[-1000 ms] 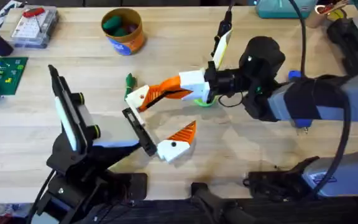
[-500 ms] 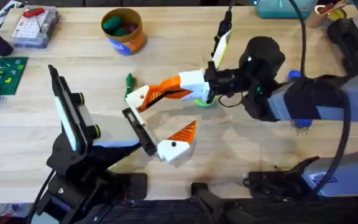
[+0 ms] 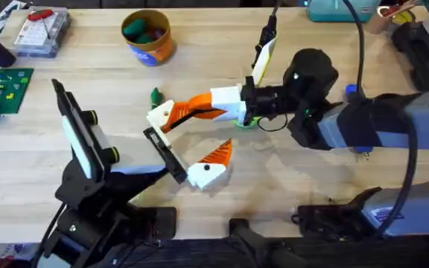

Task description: Pick up the gripper from the table and insert it into the empty holder that is missing its gripper. Then pick up a screw, insert it into the mounting hole, and use the screwdriver to tighten it. Finally, clean up the table by picking up the vegetable and placing it into the bucket.

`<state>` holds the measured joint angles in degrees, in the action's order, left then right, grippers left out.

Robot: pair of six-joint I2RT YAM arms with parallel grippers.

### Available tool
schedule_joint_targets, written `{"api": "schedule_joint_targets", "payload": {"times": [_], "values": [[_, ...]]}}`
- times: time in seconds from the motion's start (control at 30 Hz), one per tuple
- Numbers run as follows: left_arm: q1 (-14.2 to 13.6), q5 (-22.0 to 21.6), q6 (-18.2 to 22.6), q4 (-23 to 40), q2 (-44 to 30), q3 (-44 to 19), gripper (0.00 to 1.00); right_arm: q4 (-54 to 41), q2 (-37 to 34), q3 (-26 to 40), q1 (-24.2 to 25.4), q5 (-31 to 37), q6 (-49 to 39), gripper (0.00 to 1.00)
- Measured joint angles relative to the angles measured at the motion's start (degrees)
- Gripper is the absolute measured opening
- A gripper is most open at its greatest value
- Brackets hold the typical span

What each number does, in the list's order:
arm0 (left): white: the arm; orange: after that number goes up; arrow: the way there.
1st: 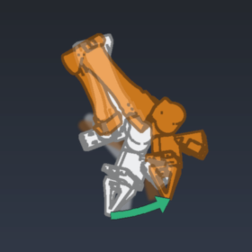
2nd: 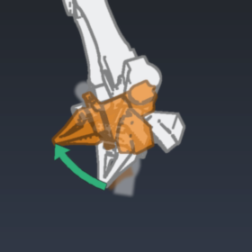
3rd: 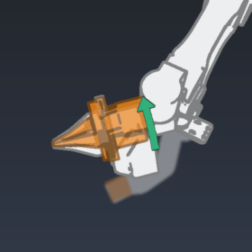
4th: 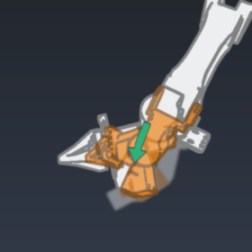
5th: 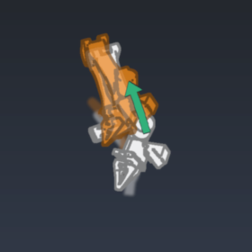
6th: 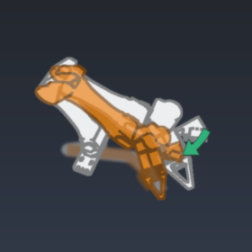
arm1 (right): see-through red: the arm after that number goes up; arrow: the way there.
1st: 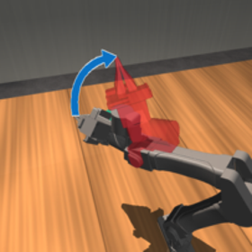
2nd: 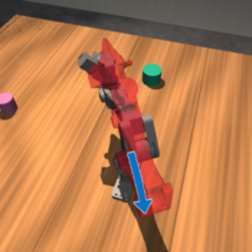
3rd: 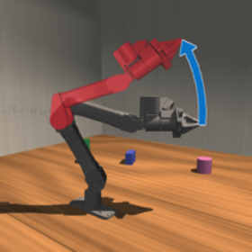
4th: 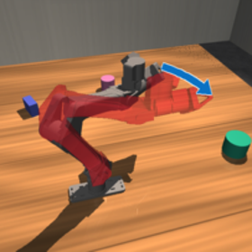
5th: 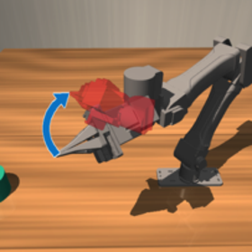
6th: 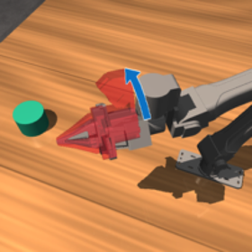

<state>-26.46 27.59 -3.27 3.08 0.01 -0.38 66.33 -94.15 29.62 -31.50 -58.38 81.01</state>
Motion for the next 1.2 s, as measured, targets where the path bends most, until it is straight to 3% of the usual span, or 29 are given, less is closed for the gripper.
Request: {"api": "schedule_joint_targets", "payload": {"times": [1.2], "values": [[-0.02,-0.25,-1.11,0.13,0.00,0.00,0.990,-4.40,0.17,1.42,-0.19,1.40,-0.02,0.007]]}}
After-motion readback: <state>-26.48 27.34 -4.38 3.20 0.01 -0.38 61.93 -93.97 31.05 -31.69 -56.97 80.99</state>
